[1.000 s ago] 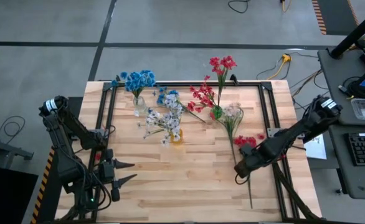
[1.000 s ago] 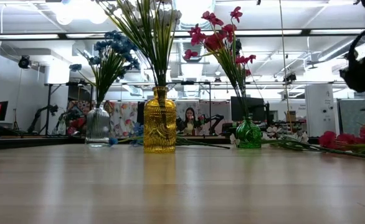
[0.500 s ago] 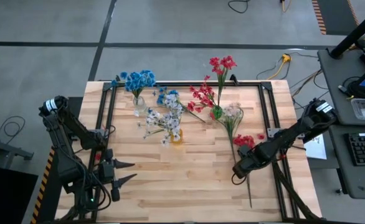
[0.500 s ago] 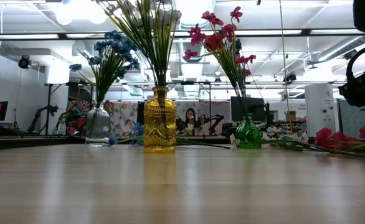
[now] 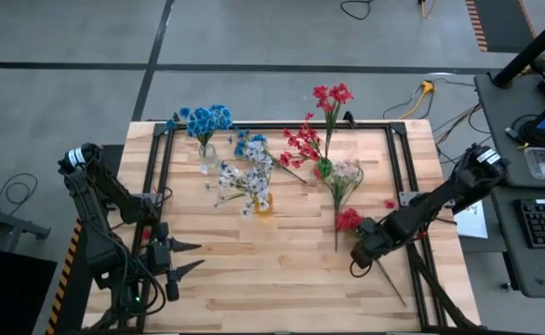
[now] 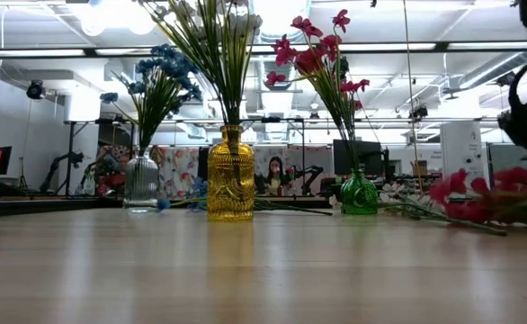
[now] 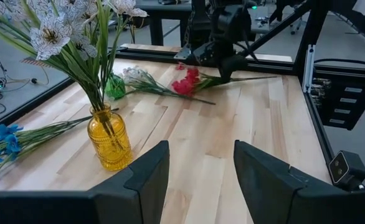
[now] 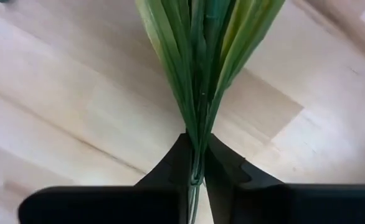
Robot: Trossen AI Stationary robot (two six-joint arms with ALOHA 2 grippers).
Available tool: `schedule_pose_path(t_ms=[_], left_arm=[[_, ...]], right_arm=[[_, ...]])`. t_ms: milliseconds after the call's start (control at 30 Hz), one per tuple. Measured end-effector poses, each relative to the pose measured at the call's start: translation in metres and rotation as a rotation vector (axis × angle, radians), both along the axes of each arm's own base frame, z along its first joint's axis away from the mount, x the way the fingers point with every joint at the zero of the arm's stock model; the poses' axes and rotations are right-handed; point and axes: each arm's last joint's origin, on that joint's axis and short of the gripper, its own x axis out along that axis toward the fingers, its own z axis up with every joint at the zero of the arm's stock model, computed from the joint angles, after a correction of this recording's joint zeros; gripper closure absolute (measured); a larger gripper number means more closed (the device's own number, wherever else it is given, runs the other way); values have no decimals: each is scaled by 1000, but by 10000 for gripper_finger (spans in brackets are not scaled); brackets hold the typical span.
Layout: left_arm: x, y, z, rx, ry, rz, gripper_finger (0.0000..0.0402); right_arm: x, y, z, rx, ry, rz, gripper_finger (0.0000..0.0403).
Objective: Sort flowers into vase by color
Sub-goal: Put the red flowers into the green vase
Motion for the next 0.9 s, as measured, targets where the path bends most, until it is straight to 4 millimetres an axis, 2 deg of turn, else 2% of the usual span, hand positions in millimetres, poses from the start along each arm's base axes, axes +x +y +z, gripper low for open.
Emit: schedule_pose_path(t_ms=[200,400,700,900], left_arm=[[0,0,0,0,-1,0,235],[0,0,0,1,-2,1,235],[0,0,1,10,-23,10,235],[0,0,1,10,-24,11,235]], right_arm=[[-9,-6,21,43,-81,8,376],[-15,-15,44,-18,-297,5,376],[-17,-34,80,-420,-781,48,375],[-9,-37,110,-800,-1055,167,374]])
